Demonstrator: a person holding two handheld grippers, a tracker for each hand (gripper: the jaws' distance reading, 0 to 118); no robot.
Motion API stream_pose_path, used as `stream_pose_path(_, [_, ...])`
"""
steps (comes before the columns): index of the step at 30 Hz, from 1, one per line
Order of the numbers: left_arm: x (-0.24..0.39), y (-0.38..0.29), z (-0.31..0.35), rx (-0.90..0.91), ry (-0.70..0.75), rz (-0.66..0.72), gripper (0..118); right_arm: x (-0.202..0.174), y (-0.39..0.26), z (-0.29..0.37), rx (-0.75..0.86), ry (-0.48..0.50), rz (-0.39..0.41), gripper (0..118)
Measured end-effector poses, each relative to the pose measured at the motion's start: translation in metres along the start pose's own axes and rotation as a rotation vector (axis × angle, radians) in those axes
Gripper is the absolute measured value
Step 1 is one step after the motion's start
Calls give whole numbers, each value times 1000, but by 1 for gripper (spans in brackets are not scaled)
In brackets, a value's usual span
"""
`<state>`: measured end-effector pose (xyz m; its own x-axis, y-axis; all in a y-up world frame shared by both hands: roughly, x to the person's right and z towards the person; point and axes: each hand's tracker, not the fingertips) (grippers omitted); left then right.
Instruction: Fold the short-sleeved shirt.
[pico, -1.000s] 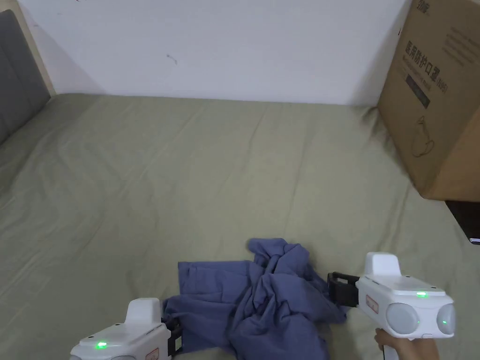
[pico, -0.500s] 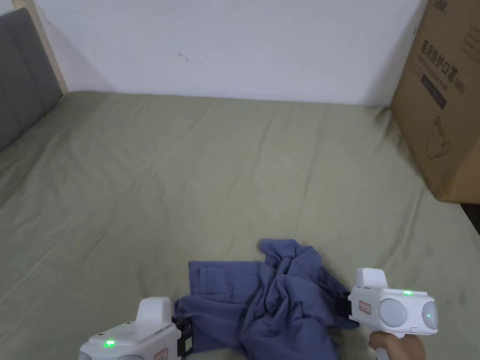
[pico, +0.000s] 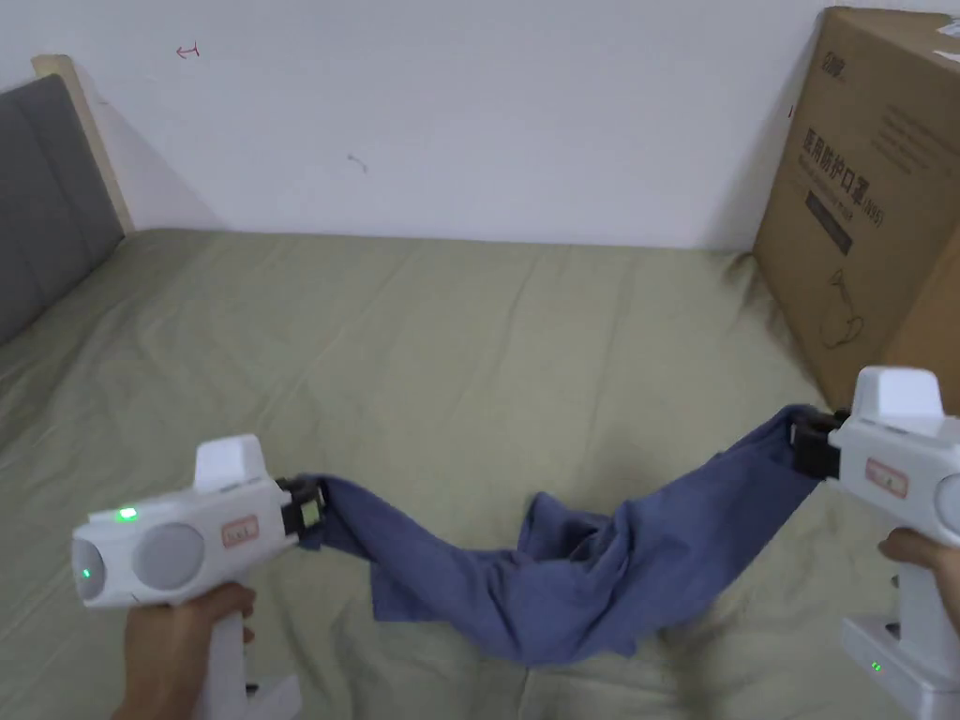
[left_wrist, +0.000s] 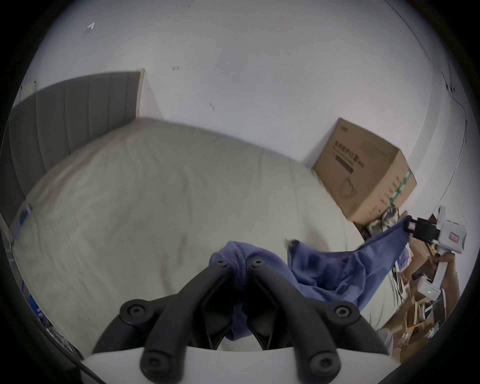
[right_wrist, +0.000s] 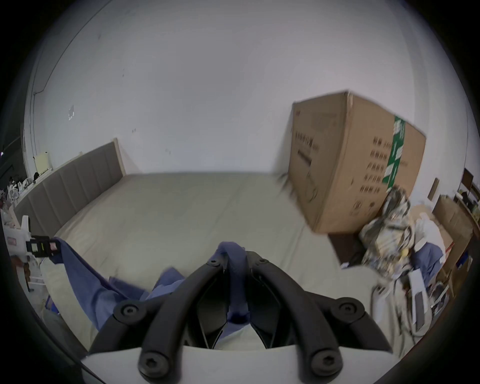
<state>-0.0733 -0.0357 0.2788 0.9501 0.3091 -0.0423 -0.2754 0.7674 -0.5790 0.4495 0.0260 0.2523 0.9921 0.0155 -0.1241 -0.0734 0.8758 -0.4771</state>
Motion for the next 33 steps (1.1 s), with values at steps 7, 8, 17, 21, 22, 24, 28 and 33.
stream_pose_path(7, [-5, 112, 8, 147, 99, -88, 5, 29, 76, 11, 129, -78, -24, 11])
stream_pose_path(8, [-4, 126, 6, 148, 113, -87, 5, 32, 86, 8, 145, -88, -35, 11])
stream_pose_path(17, [23, 248, -3, 265, 146, -96, 5, 32, 166, -12, 264, -95, -34, 11])
stream_pose_path(21, [30, 287, -17, 296, 175, -125, 5, 25, 189, -25, 295, -105, -3, 11])
stream_pose_path(22, [29, 294, -23, 305, 181, -127, 5, 24, 193, -29, 300, -106, 1, 11])
stream_pose_path(24, [30, 304, -32, 312, 192, -133, 5, 20, 197, -38, 305, -110, 7, 11])
stream_pose_path(28, [22, 308, -57, 302, 220, -155, 5, 12, 191, -61, 301, -119, 14, 11])
stream_pose_path(33, [-3, 279, -88, 242, 241, -119, 5, 7, 154, -93, 235, -100, -24, 11])
